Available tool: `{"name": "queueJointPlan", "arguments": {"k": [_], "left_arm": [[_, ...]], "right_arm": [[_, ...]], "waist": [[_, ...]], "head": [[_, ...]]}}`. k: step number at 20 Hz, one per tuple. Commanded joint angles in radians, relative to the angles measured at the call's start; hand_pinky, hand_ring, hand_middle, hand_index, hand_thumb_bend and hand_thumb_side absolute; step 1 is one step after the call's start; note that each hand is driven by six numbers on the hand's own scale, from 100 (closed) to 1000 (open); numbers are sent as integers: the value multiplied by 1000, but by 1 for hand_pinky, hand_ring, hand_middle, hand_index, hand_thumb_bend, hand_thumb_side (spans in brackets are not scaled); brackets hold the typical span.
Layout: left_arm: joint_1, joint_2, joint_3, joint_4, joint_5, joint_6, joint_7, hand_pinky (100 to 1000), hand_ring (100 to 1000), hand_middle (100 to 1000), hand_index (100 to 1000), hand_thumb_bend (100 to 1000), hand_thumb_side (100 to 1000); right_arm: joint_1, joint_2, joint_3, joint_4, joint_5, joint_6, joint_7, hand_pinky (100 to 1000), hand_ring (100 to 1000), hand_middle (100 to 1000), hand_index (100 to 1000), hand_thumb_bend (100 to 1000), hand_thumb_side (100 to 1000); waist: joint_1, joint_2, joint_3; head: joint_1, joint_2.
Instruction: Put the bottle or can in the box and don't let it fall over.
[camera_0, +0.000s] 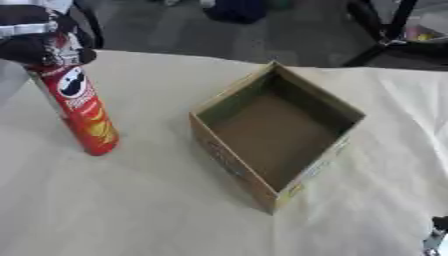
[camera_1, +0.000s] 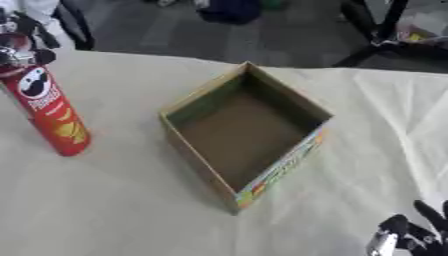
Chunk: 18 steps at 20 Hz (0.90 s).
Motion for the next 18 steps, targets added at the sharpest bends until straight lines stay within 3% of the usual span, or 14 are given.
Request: {"name": "queueJointPlan", "arguments": {"k": [1,5,6,10,11,13,14,15,16,17,18], "left_arm": [[-9,21,-11,19,0,-268,-241,408,646,712,844,282,909],[-10,19,-11,41,3,-287,-241,397,639,708,848,267,750],[-10,19,-11,45,2,-289,-241,397,643,712,833,268,647],[-8,19,-9,55,2,-291,-241,403,650,705,809,282,454],[-8,19,-8,56,5,-290,-241,404,652,703,801,300,367],[-7,19,-9,57,16,-287,-241,398,644,692,793,291,314],[-6,20,-10,56,21,-285,-241,396,640,692,796,287,327],[-6,21,-10,55,24,-281,-241,398,643,697,803,246,404],[-6,21,-9,54,30,-276,-241,403,650,696,816,100,661],[-6,21,-6,52,38,-267,-241,407,653,695,830,100,911],[-8,22,0,49,47,-252,-241,415,658,695,842,100,1000]], "right_arm": [[-2,-1,-6,-12,-5,-4,0,368,576,745,953,100,621],[-5,-2,-10,-12,-8,-9,0,368,575,744,952,100,622],[-5,-2,-11,-12,-8,-10,0,368,575,744,951,100,622],[-7,0,-13,-12,-12,-14,0,368,574,742,951,100,625],[-8,0,-14,-12,-13,-15,0,368,573,742,951,100,626],[-9,0,-14,-12,-14,-16,0,368,573,742,951,100,627],[-9,0,-14,-12,-15,-17,0,367,573,742,951,100,627],[-9,-1,-14,-12,-15,-16,0,367,573,742,951,100,627],[-9,-1,-14,-12,-16,-16,0,367,573,742,951,100,627],[-9,-1,-13,-12,-15,-15,0,367,573,742,951,100,628],[-8,-1,-13,-12,-15,-14,0,367,573,742,951,100,628]], "waist": [[3,-14,1],[3,-13,1],[3,-12,1],[3,-10,3],[3,-10,3],[3,-9,4],[4,-9,4],[4,-8,4],[3,-8,4],[3,-8,4],[3,-9,4]], "head": [[3,-3],[4,-6],[4,-7],[3,-5],[3,-4],[2,-4],[2,-5],[3,-5],[2,-5],[2,-4],[1,-4]]}}
